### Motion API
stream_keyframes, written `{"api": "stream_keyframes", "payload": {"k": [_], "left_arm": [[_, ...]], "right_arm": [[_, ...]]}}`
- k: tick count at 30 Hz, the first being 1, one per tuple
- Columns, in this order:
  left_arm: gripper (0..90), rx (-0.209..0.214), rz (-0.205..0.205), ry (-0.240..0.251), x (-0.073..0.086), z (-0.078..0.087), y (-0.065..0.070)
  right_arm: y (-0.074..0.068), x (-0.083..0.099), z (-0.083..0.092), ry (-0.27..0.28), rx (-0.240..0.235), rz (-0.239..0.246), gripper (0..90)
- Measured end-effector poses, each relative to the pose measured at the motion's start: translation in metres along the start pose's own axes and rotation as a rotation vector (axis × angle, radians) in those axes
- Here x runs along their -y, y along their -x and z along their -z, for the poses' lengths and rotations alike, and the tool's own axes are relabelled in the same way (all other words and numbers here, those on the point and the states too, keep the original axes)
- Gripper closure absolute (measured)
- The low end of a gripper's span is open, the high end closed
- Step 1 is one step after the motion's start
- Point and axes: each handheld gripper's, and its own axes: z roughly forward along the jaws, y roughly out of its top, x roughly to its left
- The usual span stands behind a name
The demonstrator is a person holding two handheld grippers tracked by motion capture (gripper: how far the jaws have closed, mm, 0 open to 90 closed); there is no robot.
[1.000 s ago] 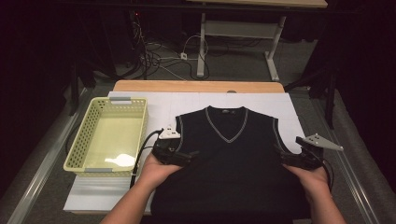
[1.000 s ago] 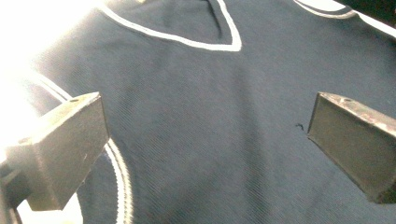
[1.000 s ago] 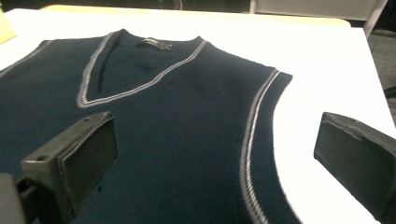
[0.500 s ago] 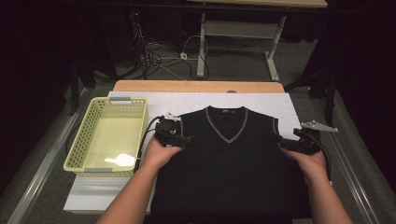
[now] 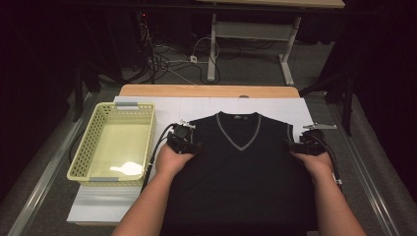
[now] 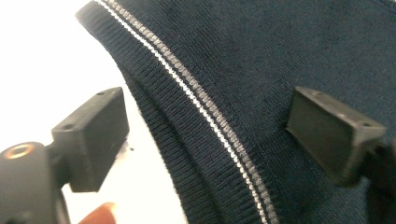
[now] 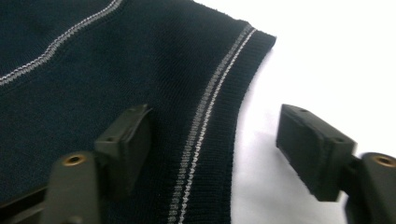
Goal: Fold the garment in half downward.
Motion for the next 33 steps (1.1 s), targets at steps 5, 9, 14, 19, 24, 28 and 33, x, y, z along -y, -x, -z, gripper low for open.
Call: {"api": "stream_keyframes", "payload": {"k": [5, 9, 14, 19, 24, 28, 33], "left_arm": [[36.6, 0.028, -0.022, 0.030, 0.004, 0.003, 0.002], [54.3, 0.062, -0.055, 0.043, 0.006, 0.004, 0.006], [71.2, 0.101, -0.083, 0.045, 0.006, 0.005, 0.007], [76.4, 0.117, -0.096, 0.047, 0.007, 0.005, 0.007], [77.0, 0.136, -0.075, 0.040, 0.006, 0.006, 0.004], [77.9, 0.139, -0.073, 0.038, 0.006, 0.007, 0.003], [78.6, 0.107, -0.067, 0.096, -0.002, 0.021, -0.001]], "right_arm": [[-0.001, 0.000, 0.000, -0.015, 0.008, 0.011, 32.5], [-0.010, 0.003, -0.003, -0.025, 0.024, 0.047, 36.0], [-0.012, 0.004, -0.001, -0.011, -0.008, 0.056, 52.9], [-0.015, 0.006, 0.000, -0.008, -0.053, 0.056, 72.7], [-0.015, 0.007, 0.001, -0.008, -0.093, 0.069, 77.9], [-0.015, 0.007, 0.001, -0.002, -0.101, 0.076, 79.0], [-0.014, 0.000, 0.014, 0.065, -0.060, 0.076, 80.3]]}}
